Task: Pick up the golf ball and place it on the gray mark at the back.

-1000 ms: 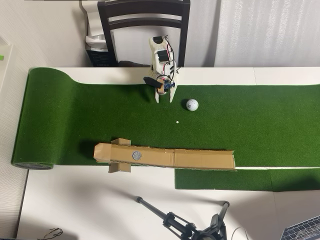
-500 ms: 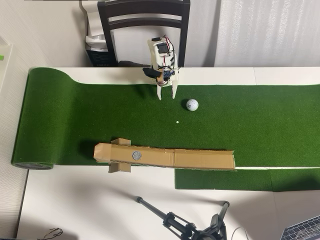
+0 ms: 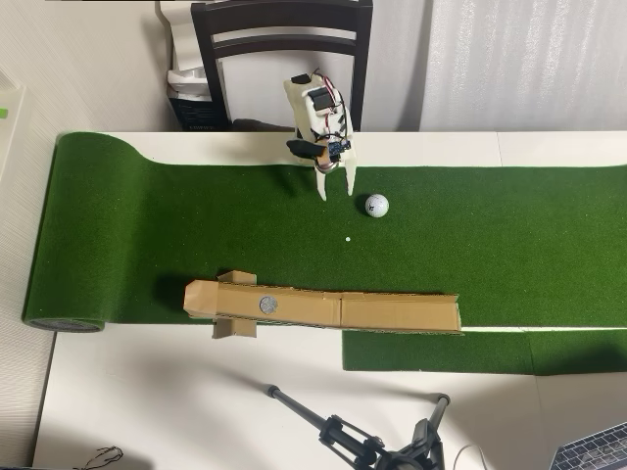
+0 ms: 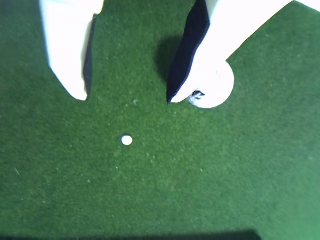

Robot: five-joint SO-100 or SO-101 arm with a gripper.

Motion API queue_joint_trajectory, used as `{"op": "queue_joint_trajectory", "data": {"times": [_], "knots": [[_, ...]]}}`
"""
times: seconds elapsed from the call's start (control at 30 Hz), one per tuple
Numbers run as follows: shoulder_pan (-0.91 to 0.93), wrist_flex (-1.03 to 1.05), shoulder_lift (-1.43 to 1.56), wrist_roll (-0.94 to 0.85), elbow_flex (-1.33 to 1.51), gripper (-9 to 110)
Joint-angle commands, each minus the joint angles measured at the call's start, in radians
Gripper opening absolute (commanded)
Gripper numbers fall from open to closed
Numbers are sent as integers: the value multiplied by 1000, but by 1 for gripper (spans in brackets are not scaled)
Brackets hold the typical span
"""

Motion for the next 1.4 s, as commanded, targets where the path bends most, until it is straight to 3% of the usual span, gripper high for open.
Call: {"op": "queue_joint_trajectory", "data": {"times": [0.0, 0.17, 0.33, 0.6, 0.73, 1.07, 1.37], "knots": [[-40, -110, 5, 0, 11, 27], [-40, -130, -161, -2, -63, 40], [-38, -126, -296, -41, -190, 46], [-46, -112, -569, -66, -360, 45], [-144, -92, -692, -67, -436, 45], [-287, -95, -842, -26, -485, 45], [-299, -100, -976, -40, -595, 45]]}}
